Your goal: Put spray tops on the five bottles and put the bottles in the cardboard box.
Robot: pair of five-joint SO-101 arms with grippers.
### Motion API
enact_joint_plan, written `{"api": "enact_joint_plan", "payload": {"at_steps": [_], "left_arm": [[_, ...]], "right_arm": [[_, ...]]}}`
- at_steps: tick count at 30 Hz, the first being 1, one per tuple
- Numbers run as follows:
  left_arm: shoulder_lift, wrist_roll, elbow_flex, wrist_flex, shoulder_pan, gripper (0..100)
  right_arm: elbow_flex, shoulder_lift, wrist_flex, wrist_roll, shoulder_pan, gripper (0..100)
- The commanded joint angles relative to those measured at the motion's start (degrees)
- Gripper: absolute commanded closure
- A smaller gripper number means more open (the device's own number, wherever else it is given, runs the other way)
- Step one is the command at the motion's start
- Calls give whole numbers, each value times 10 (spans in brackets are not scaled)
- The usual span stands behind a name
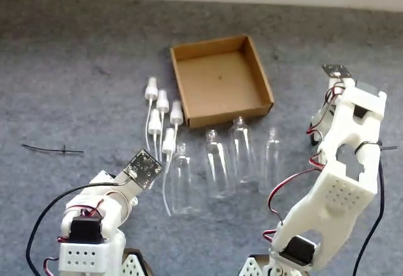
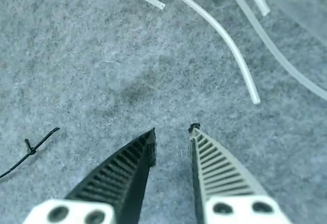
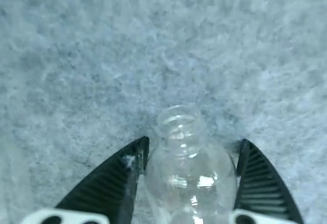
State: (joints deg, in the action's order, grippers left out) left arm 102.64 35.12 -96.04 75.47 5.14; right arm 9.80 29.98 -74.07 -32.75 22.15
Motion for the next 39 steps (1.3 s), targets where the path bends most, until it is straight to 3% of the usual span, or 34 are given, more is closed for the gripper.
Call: {"api": "enact_joint_plan", "payload": {"at_steps": [1,8,12,22,36,39], "left_arm": [[-9,5,-13,11,6,888],[-9,5,-13,11,6,888],[-9,5,-13,11,6,888],[-9,5,-13,11,6,888],[-7,6,-13,8,2,886],[-6,6,0,-61,6,885]], "right_arm": [[30,-12,-4,-4,7,764],[31,-12,-4,-5,7,901],[31,-12,-5,0,8,913],[152,-8,-63,175,42,915],[174,-14,-87,173,13,915],[214,-43,-141,173,-31,954]]}}
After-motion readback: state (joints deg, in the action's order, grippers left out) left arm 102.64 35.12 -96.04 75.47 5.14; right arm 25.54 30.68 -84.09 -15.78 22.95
